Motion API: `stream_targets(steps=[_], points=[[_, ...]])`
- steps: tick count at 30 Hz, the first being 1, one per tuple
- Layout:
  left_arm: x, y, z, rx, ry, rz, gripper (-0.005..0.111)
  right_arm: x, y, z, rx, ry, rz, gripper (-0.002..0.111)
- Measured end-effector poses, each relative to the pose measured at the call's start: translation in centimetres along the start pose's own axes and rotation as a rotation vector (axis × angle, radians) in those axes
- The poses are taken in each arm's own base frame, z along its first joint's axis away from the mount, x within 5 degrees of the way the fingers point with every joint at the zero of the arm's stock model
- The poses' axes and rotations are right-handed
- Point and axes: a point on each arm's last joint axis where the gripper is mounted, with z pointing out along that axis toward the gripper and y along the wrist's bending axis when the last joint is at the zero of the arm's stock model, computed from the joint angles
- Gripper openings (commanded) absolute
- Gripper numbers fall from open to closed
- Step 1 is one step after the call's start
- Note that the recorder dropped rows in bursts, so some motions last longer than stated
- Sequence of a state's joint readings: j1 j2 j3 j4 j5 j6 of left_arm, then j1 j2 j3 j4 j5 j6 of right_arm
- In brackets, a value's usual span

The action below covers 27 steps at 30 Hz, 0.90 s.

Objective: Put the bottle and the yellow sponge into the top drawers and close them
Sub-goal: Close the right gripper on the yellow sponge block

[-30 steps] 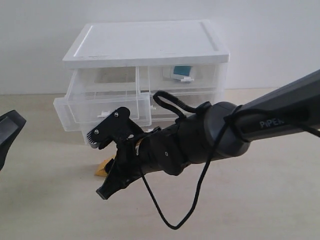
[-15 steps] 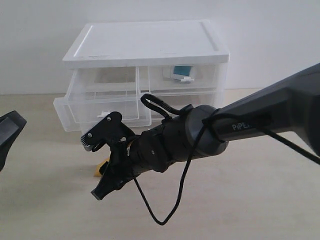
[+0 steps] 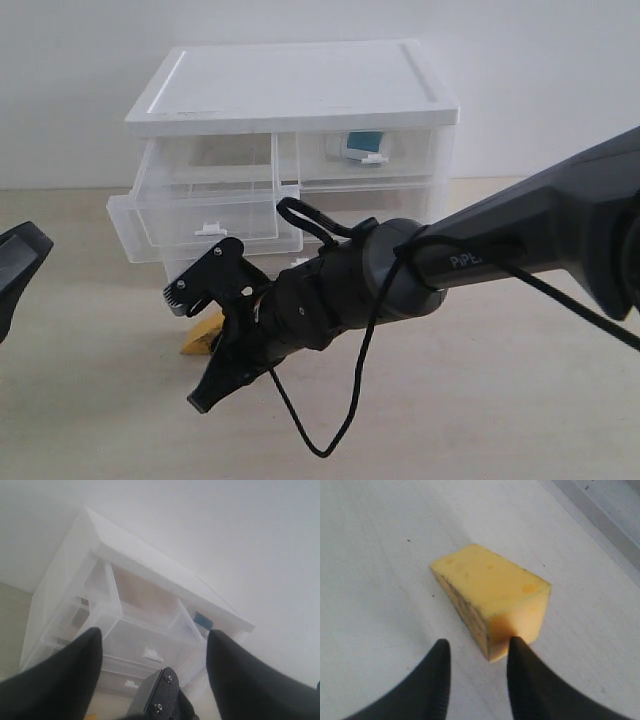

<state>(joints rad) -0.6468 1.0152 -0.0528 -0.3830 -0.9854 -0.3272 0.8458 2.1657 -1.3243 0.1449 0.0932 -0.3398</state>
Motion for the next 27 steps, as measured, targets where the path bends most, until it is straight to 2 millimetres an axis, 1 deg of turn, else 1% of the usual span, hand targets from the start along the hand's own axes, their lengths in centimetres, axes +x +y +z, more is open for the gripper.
stream_targets(steps=[1,2,3,5,6,9,10,12,13,14,15,17,21,22,23,27], points=[[0.0,0.0,0.0,0.000,0.000,0.000,0.057,0.0,0.0,0.0,-0.001,0.004,0.000,0.006],[0.0,0.0,0.0,0.000,0.000,0.000,0.057,0.1,0.0,0.0,-0.003,0.008,0.000,0.004],[0.0,0.0,0.0,0.000,0.001,0.000,0.057,0.1,0.0,0.0,-0.005,0.014,0.000,0.004],[0.0,0.0,0.0,-0.001,0.002,0.000,0.057,0.3,0.1,0.0,-0.010,0.028,0.000,0.011],[0.0,0.0,0.0,-0.001,0.002,0.000,0.057,0.3,0.1,0.0,-0.011,0.032,0.000,0.017],[0.0,0.0,0.0,-0.002,0.005,0.000,0.057,0.5,0.2,0.0,-0.021,0.060,-0.003,0.040],[0.0,0.0,0.0,-0.002,0.005,0.000,0.057,0.6,0.2,0.0,-0.024,0.068,-0.011,0.051],[0.1,0.0,0.0,-0.002,0.006,0.006,0.057,0.6,0.2,0.0,-0.026,0.072,-0.019,0.070],[0.1,0.0,0.0,-0.002,0.006,0.007,0.057,0.6,0.2,0.0,-0.026,0.072,-0.022,0.077],[0.1,0.0,0.0,-0.002,0.006,0.007,0.057,0.5,0.2,-0.1,-0.025,0.069,-0.032,0.081],[0.1,0.0,0.0,-0.002,0.006,0.009,0.057,0.5,0.2,0.0,-0.023,0.067,-0.040,0.082],[0.1,0.0,0.0,-0.002,0.006,0.010,0.057,0.3,0.1,0.0,-0.015,0.052,-0.057,0.079],[0.1,0.0,0.0,-0.002,0.006,0.012,0.057,0.1,0.0,0.0,-0.002,0.030,-0.110,0.065],[0.1,0.0,0.0,-0.002,0.006,0.012,0.057,0.1,-0.1,0.0,0.002,0.024,-0.124,0.065],[0.1,0.0,0.0,-0.002,0.006,0.012,0.057,0.0,-0.1,0.0,0.006,0.014,-0.137,0.066],[0.1,0.0,0.0,-0.002,0.006,0.015,0.057,-0.4,-0.2,0.0,0.019,-0.024,-0.151,0.077]])
